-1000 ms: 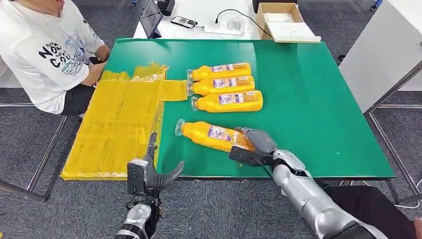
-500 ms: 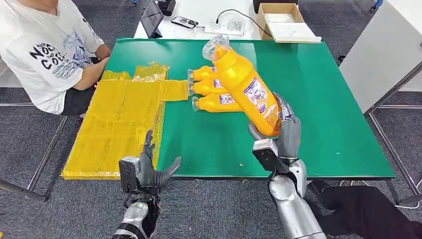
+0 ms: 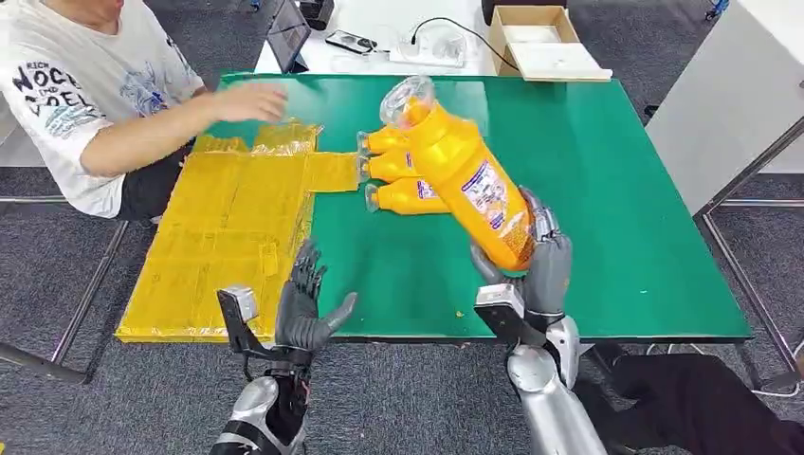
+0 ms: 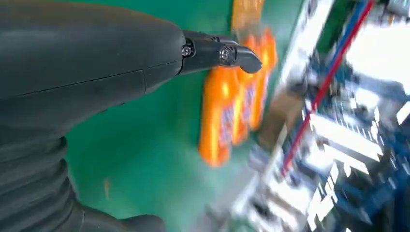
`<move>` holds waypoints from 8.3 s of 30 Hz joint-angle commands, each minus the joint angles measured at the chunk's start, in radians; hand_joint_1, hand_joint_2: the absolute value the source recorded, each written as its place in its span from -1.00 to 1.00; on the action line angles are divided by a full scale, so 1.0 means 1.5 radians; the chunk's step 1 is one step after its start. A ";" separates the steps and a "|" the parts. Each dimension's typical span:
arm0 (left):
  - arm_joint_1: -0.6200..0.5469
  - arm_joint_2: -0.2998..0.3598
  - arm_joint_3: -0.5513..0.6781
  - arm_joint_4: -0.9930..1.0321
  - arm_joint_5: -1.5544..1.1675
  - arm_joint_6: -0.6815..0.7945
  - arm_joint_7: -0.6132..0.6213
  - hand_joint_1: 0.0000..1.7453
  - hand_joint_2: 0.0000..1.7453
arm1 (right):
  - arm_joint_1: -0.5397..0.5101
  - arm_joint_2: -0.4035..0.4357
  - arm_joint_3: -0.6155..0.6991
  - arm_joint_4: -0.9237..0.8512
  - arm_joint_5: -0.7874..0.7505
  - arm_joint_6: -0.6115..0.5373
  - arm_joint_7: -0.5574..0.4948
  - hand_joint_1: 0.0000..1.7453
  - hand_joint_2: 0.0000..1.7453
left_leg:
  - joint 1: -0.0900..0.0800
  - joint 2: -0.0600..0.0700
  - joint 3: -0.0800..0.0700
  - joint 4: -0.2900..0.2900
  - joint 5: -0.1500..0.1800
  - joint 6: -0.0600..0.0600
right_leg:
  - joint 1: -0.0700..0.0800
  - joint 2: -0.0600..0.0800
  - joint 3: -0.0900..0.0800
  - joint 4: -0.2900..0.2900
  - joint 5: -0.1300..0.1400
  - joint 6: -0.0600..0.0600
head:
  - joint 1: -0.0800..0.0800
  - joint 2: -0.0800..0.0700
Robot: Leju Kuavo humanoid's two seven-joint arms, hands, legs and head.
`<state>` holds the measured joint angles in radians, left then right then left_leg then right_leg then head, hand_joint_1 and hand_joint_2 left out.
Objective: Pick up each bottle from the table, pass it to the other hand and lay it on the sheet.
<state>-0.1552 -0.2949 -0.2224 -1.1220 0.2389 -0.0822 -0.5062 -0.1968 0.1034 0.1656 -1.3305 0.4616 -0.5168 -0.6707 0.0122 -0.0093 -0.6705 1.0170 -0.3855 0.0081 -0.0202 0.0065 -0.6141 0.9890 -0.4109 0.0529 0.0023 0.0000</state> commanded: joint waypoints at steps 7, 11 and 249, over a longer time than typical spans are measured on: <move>-0.035 0.010 -0.078 -0.016 0.101 -0.097 0.037 -1.00 1.00 | -0.043 0.060 0.232 0.356 -0.021 0.065 -0.018 1.00 1.00 | 0.001 0.002 0.006 -0.001 -0.002 0.000 | 0.001 0.002 0.005 -0.001 -0.001 -0.002 | 0.000 0.000; -0.034 0.008 -0.081 -0.011 0.119 -0.117 0.043 -1.00 1.00 | -0.043 0.067 0.240 0.374 -0.029 0.069 -0.018 1.00 1.00 | 0.001 0.001 0.005 0.000 -0.002 0.000 | 0.001 0.000 0.005 -0.001 -0.002 -0.002 | 0.000 0.000; -0.111 0.028 -0.111 0.048 0.020 -0.105 0.042 -1.00 1.00 | -0.069 0.104 0.275 0.347 0.104 0.040 0.006 1.00 1.00 | 0.000 0.001 0.004 0.000 -0.001 0.000 | 0.001 0.000 0.004 -0.001 0.000 -0.001 | 0.000 0.000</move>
<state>-0.2456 -0.2518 -0.3513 -1.1418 0.3702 -0.3565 -0.4142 -0.2688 0.2284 0.3333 -1.0275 0.6141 -0.5314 -0.6684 0.0124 -0.0088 -0.6688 1.0170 -0.3849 0.0078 -0.0193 0.0065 -0.6133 0.9893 -0.4108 0.0527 0.0027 0.0000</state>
